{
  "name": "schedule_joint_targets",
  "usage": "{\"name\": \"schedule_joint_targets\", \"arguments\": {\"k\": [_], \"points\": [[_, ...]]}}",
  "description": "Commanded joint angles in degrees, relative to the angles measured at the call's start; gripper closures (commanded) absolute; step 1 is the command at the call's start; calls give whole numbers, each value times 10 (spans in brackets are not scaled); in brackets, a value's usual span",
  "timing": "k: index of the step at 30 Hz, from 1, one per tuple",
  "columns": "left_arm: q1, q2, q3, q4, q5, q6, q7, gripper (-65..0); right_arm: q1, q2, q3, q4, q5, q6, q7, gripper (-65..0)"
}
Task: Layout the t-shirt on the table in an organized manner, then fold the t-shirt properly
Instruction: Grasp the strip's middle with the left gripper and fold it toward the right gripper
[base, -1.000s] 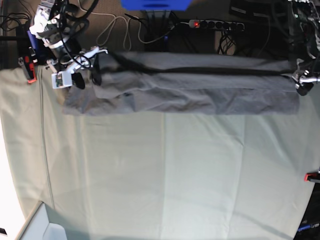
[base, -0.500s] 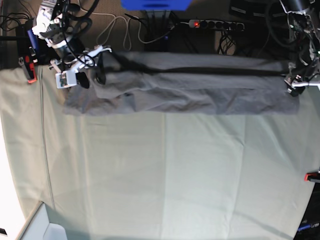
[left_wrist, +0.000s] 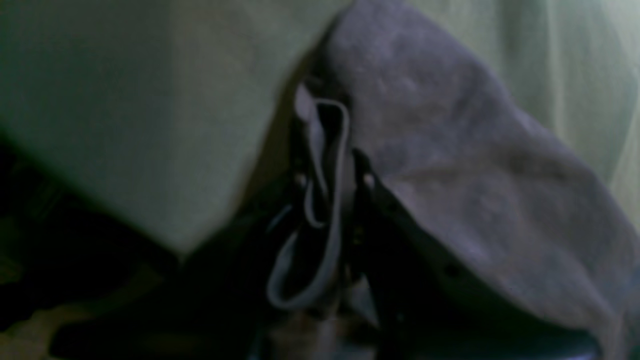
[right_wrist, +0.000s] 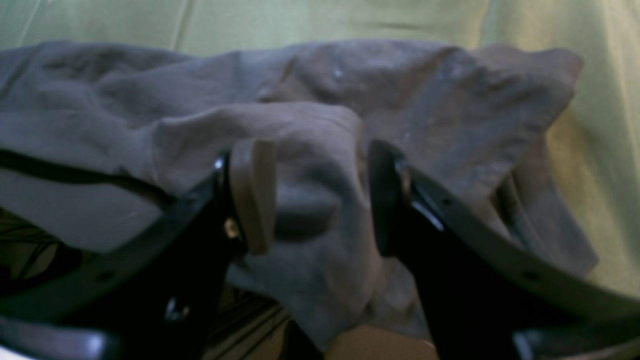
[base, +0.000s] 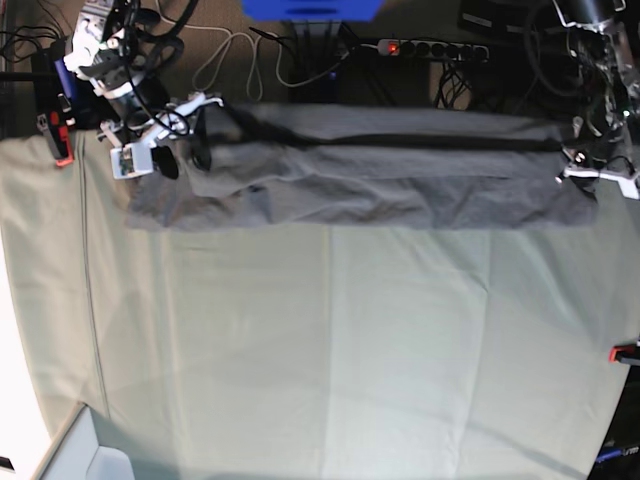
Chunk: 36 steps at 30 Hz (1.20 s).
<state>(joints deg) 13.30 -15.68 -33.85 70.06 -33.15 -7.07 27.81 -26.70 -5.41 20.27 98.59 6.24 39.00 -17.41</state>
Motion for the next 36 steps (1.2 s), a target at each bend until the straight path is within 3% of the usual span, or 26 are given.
{"name": "schedule_joint_targets", "arguments": {"k": [1,6,12,17,24,31,36], "points": [[12,-7,-2,44,-14,-6,-13,0,1,2,1,8,7,10,14,-304],[71,11,17,231,-52,-6,-13,0,10,2,1,8,7,10,14,-304],[118,42,147,344,-11,-5,-13,0,13,2,1,8,7,10,14,-304],[114,68,290,345,114,-3,-18,0,22,2,1,8,7,10,14,-304],[99,116,385,320,235,-4,-18,0,24,2,2,8,7,10,14,-305],[60,118,460,260,257,-3,-18,0,24,2,4,8,7,10,14,-305],[60,117,470,254,255,-4,-13,-2,25,2,6,9,7,10,14,-306]]}}
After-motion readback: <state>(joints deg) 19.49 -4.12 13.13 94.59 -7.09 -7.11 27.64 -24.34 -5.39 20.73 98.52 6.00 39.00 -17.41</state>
